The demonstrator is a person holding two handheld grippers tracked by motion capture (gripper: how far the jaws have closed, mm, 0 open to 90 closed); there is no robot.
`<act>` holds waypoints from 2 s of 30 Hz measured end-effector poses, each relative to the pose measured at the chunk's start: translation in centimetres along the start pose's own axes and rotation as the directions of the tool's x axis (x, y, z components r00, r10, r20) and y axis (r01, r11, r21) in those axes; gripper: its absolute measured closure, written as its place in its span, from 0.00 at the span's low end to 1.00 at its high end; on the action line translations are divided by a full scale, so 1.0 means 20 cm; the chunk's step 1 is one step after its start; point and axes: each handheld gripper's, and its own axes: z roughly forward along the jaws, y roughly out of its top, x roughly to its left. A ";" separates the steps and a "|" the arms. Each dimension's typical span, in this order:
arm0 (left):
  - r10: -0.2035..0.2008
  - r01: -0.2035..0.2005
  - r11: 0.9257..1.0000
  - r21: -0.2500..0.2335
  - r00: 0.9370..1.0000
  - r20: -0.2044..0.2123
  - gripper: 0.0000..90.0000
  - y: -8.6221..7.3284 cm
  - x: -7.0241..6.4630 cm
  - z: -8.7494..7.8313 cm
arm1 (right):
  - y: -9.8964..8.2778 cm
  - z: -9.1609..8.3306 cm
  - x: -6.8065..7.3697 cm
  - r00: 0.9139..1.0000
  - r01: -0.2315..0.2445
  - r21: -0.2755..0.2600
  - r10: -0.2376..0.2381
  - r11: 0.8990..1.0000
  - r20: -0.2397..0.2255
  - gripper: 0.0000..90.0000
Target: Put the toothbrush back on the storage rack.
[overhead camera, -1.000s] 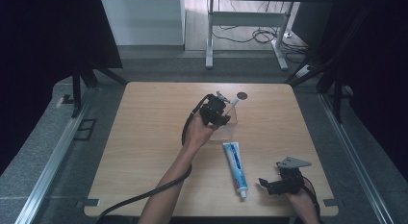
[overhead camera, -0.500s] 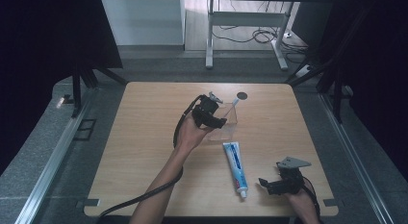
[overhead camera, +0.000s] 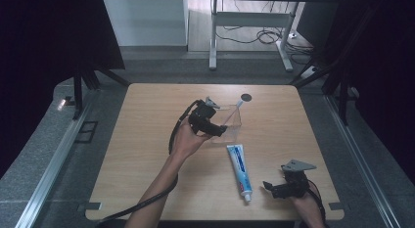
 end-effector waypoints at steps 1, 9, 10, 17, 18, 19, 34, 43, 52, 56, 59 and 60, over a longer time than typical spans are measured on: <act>0.002 -0.002 1.000 -0.001 1.000 -0.001 0.22 -0.01 0.00 -0.01 | 0.00 0.00 0.00 1.000 -0.001 0.001 0.001 1.000 0.001 0.00; 0.003 -0.003 1.000 -0.004 1.000 0.008 0.17 -0.06 0.01 -0.08 | 0.00 0.00 0.00 1.000 -0.001 0.001 0.001 1.000 0.003 0.00; 0.004 -0.004 1.000 -0.003 1.000 0.009 0.16 -0.07 0.01 -0.09 | 0.00 0.00 0.00 1.000 -0.001 0.001 0.001 1.000 0.003 0.00; 0.002 -0.002 1.000 -0.004 1.000 0.014 0.15 -0.12 0.01 -0.13 | 0.00 0.00 0.00 1.000 -0.003 0.001 0.003 1.000 0.004 0.00; 0.001 -0.001 1.000 -0.007 1.000 0.016 0.15 -0.13 0.01 -0.14 | 0.00 0.00 0.00 1.000 -0.002 0.000 0.002 1.000 0.004 0.00; 0.000 0.000 1.000 -0.010 1.000 0.019 0.15 -0.14 0.01 -0.15 | 0.00 0.00 0.00 1.000 -0.001 -0.001 0.001 1.000 0.003 0.00; 0.002 0.000 0.999 -0.047 1.000 0.025 0.14 -0.31 0.00 -0.23 | 0.00 0.00 0.01 1.000 0.003 -0.006 -0.003 1.000 0.005 0.00; 0.014 -0.011 0.997 -0.081 0.999 0.032 0.14 -0.44 -0.01 -0.24 | 0.00 0.00 0.01 1.000 0.002 -0.004 -0.002 1.000 0.005 0.00; 0.013 -0.007 0.994 -0.108 0.999 0.053 0.14 -0.57 -0.02 -0.22 | 0.01 0.00 0.02 1.000 0.011 -0.010 -0.010 1.000 0.003 0.00; 0.019 -0.014 0.995 -0.101 0.998 0.052 0.14 -0.62 -0.04 -0.21 | 0.01 0.00 0.02 1.000 0.014 -0.012 -0.014 1.000 0.003 0.00; 0.023 -0.018 0.995 -0.097 0.999 0.047 0.14 -0.65 -0.05 -0.20 | 0.01 0.00 0.02 1.000 0.019 -0.014 -0.019 1.000 0.000 0.00; 0.020 -0.016 0.995 -0.099 0.999 0.048 0.14 -0.66 -0.06 -0.20 | 0.01 0.00 0.02 1.000 0.020 -0.015 -0.020 1.000 -0.001 0.00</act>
